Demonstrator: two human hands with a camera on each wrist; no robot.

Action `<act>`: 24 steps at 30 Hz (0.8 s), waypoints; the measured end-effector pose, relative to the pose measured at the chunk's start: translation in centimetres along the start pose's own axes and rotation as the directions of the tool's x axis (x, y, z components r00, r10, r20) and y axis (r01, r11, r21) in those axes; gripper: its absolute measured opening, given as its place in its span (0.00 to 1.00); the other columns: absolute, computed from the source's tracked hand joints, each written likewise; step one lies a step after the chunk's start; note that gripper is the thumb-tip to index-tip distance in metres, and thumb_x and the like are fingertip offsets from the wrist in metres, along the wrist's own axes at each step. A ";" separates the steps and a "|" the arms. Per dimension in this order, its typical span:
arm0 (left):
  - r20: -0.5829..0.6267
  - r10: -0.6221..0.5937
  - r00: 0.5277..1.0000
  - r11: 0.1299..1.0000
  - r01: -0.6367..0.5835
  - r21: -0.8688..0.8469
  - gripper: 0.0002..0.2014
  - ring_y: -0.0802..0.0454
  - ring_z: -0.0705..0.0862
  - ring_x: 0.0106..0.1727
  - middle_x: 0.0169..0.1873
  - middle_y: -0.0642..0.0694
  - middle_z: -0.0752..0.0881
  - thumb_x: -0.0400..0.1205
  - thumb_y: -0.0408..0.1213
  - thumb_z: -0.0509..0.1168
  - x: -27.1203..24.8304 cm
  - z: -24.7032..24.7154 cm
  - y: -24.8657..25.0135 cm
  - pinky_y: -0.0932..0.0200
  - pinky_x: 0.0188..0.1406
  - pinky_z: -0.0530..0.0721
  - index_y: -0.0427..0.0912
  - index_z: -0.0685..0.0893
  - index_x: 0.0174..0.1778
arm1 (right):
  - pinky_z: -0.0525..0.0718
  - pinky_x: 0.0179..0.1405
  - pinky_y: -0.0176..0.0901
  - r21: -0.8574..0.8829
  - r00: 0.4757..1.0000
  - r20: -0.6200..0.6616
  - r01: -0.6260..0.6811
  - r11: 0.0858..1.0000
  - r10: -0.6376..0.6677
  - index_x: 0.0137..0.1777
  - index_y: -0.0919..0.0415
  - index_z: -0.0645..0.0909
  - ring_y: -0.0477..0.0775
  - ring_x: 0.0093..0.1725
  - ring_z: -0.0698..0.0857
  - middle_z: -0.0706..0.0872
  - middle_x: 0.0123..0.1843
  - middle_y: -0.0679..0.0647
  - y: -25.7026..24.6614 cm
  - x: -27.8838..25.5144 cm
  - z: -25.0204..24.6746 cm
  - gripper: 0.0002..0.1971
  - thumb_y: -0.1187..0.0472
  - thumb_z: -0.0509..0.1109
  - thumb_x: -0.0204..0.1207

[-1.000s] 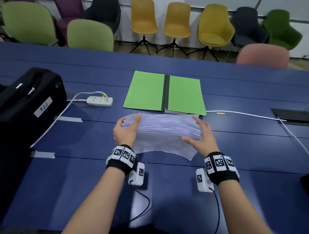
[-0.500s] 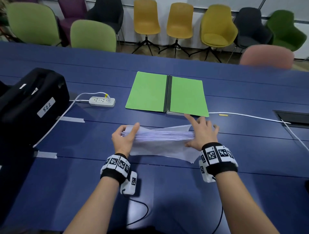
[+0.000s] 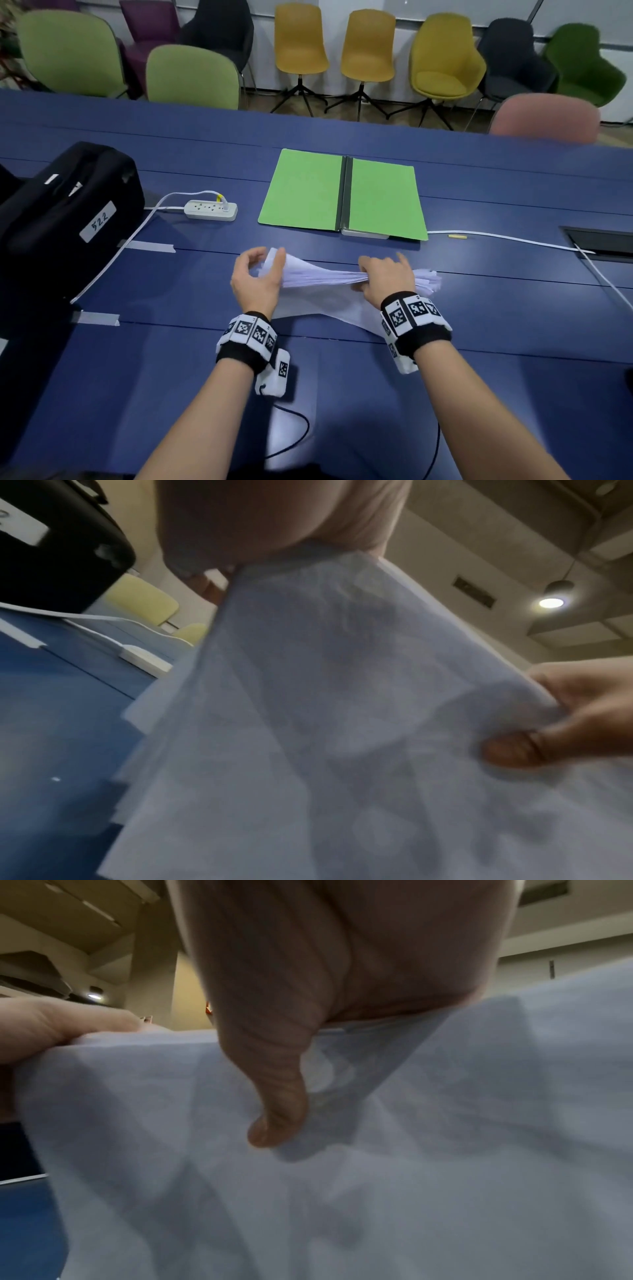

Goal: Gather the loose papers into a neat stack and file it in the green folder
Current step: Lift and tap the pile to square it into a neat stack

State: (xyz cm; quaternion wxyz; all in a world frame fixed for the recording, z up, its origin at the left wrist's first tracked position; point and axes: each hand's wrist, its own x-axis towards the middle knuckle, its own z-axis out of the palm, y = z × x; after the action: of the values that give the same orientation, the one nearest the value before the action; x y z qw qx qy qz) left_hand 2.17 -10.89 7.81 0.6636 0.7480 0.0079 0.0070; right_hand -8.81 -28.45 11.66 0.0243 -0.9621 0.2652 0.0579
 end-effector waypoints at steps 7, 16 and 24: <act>0.364 -0.266 0.893 0.964 0.242 0.110 0.42 0.52 0.72 0.75 0.76 0.45 0.72 0.69 0.42 0.79 2.8 -4.2 -3.5 0.55 0.76 0.67 0.45 0.66 0.78 | 0.77 0.44 0.45 0.334 0.995 0.081 -0.074 0.940 0.050 0.35 0.46 0.82 0.60 0.47 0.85 0.86 0.38 0.52 2.6 -1.1 -1.5 0.07 0.48 0.71 0.72; 0.612 -0.169 0.773 0.863 0.416 -0.286 0.48 0.53 0.88 0.59 0.59 0.47 0.89 0.53 0.54 0.85 0.2 -3.6 2.5 0.60 0.50 0.88 0.39 0.78 0.68 | 0.83 0.33 0.36 0.971 0.998 0.038 -0.047 0.233 0.042 0.37 0.56 0.85 0.38 0.26 0.85 0.89 0.26 0.42 3.2 -3.1 -1.7 0.09 0.70 0.71 0.75; 0.532 0.081 0.843 0.981 0.028 -0.194 0.15 0.67 0.89 0.45 0.41 0.61 0.92 0.73 0.26 0.75 -1.2 -1.1 6.1 0.71 0.46 0.84 0.50 0.85 0.49 | 0.83 0.38 0.24 0.998 0.974 -0.060 0.053 0.040 0.218 0.45 0.58 0.84 0.31 0.34 0.88 0.91 0.36 0.39 2.0 -3.2 -0.7 0.09 0.72 0.75 0.70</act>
State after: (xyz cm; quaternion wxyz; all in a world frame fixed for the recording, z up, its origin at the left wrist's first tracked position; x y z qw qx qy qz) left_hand 0.94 -10.53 13.99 0.7087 0.6517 -0.1892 -0.1930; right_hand -12.51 -28.63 12.68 0.6521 -0.6610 0.2877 -0.2348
